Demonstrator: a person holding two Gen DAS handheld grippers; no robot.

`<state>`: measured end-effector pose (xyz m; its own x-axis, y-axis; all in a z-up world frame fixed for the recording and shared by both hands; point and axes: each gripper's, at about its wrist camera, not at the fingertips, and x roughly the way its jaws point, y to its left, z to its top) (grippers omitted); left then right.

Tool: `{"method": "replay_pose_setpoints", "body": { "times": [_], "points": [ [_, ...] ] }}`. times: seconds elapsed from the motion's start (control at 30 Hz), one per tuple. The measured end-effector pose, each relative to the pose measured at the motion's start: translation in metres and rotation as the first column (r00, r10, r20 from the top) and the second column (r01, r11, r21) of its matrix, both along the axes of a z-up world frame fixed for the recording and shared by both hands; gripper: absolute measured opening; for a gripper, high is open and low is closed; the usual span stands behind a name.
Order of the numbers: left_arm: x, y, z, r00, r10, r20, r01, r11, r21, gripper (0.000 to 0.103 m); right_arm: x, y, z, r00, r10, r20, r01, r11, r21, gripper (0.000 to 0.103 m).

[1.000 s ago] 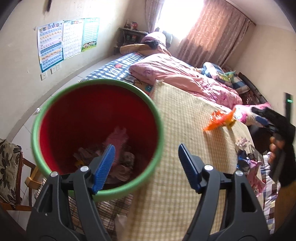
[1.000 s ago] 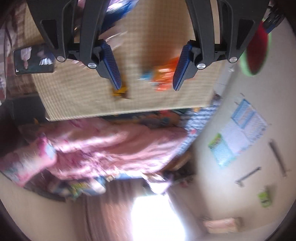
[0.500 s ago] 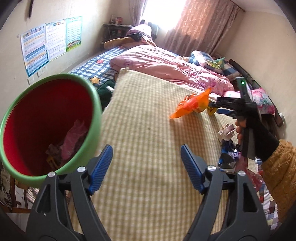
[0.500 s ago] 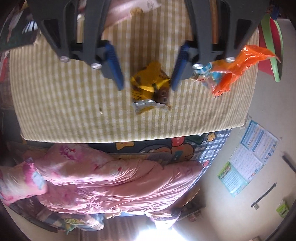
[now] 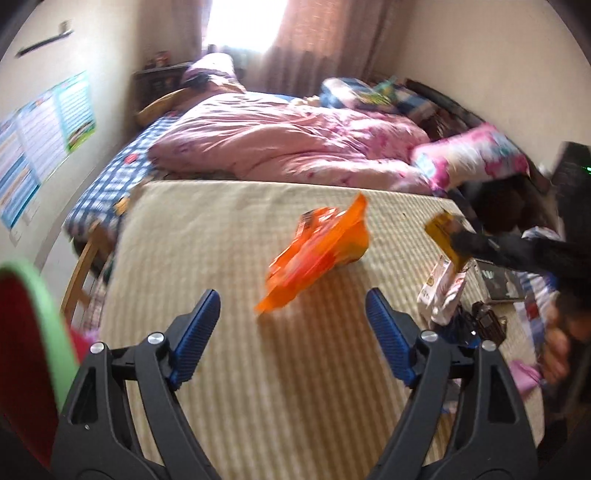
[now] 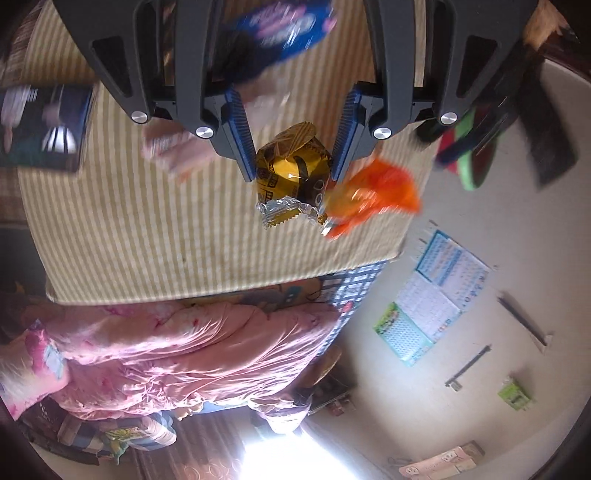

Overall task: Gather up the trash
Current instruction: 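Grasp the yellow wrapper with the right tool while the left tool grasps the orange bag, then carry the yellow wrapper and orange bag over the red bin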

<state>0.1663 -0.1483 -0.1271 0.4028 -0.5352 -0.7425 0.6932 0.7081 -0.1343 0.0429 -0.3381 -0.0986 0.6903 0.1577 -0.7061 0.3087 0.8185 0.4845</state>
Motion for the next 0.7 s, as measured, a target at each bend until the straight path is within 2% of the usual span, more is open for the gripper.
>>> {"method": "replay_pose_setpoints", "body": {
  "times": [0.17,0.23,0.27,0.3,0.33,0.5,0.7],
  "points": [
    [0.016,-0.036,-0.012,0.998,-0.064,-0.001,0.064,0.997,0.034,0.076,-0.014,0.018,0.004,1.0,0.014,0.008,-0.014,1.0,0.005,0.041],
    [0.017,-0.043,-0.016,0.997,-0.073,-0.019,0.074,0.996,0.052,0.047,-0.014,0.02,0.004,1.0,0.014,0.008,-0.014,1.0,-0.002,0.041],
    [0.017,-0.045,-0.018,0.997,-0.072,-0.026,0.074,0.995,0.061,0.041,-0.013,0.022,0.005,1.0,0.013,0.011,-0.013,1.0,-0.004,0.041],
    [0.016,-0.042,-0.018,0.997,-0.07,-0.027,0.072,0.996,0.06,0.03,-0.012,0.022,0.005,1.0,0.012,0.016,-0.012,1.0,-0.006,0.041],
    [0.015,-0.039,-0.018,0.997,-0.068,-0.034,0.07,0.996,0.056,0.027,-0.011,0.023,0.006,1.0,0.012,0.022,-0.012,1.0,-0.009,0.041],
    [0.008,-0.011,-0.011,0.998,-0.004,-0.059,0.005,1.0,0.019,0.017,-0.006,0.028,0.018,0.997,0.037,0.061,-0.034,0.999,-0.041,0.041],
    [-0.012,0.034,-0.004,0.987,0.077,-0.139,-0.083,0.996,-0.033,0.016,-0.004,0.043,0.05,0.986,0.089,0.142,-0.079,0.994,-0.072,0.041]
  ]
}}
